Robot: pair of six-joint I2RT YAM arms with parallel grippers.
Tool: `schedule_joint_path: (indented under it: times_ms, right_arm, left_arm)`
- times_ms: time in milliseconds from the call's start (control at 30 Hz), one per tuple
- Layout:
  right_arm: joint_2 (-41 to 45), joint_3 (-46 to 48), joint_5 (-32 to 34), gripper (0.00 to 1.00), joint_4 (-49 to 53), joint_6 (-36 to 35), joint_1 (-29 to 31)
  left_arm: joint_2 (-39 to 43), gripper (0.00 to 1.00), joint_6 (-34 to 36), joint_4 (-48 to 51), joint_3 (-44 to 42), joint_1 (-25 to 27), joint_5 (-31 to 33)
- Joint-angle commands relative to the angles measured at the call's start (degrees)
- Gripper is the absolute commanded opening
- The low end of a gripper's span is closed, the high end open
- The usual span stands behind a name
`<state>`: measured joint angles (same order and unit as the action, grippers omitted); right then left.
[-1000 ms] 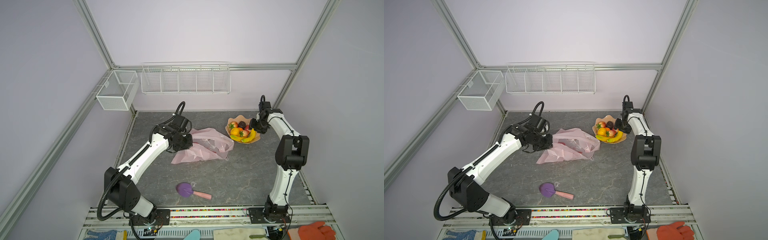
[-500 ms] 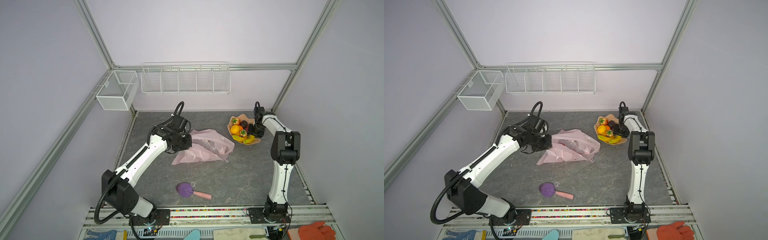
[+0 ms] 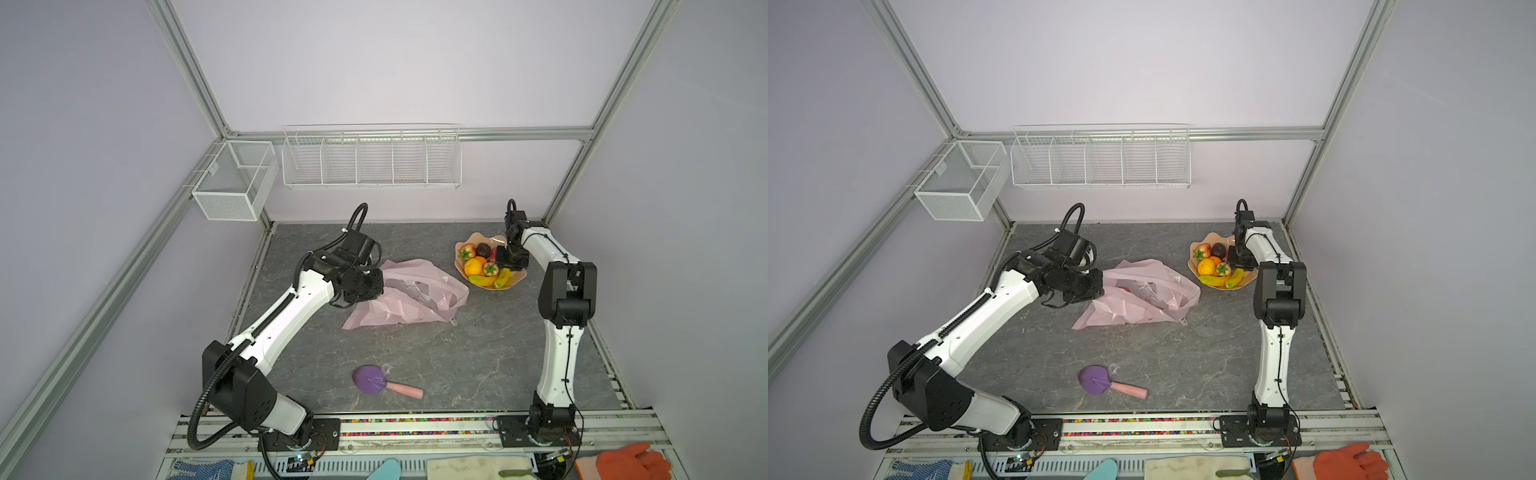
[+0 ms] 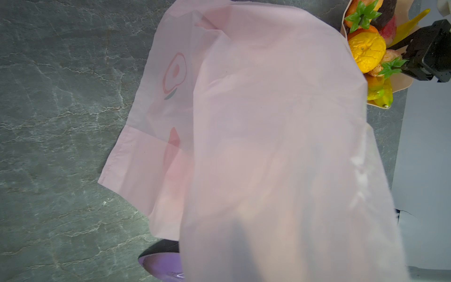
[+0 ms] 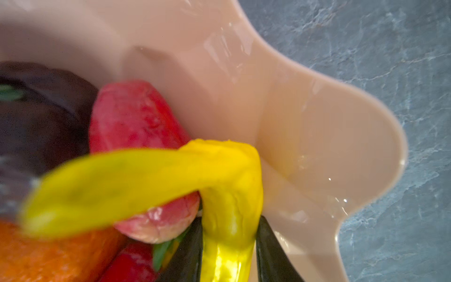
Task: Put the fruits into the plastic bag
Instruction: 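Lower the right gripper into the bowl and grasp the yellow banana, then lift the banana with the right gripper and carry it to the bag mouth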
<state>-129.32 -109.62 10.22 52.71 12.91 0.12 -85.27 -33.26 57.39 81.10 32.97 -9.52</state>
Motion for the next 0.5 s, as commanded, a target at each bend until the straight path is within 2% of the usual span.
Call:
schedule_joint_path:
  times_ms: [0,67,467]
  right_arm:
    - [-0.2,-1.2,2.1,0.24,1.0,-2.9,0.2]
    - [0.3,-1.5,1.2,0.20,1.0,-3.2,0.4]
    - [8.7,-3.7,0.7,0.17,-0.4,-2.6,0.7]
  left_arm:
    - [0.3,0.00,0.0,0.5,0.2,-0.1,-0.2]
    - [0.2,0.00,0.0,0.5,0.5,-0.1,-0.3]
    - [-0.8,0.00,-0.1,0.2,1.3,-0.1,-1.2]
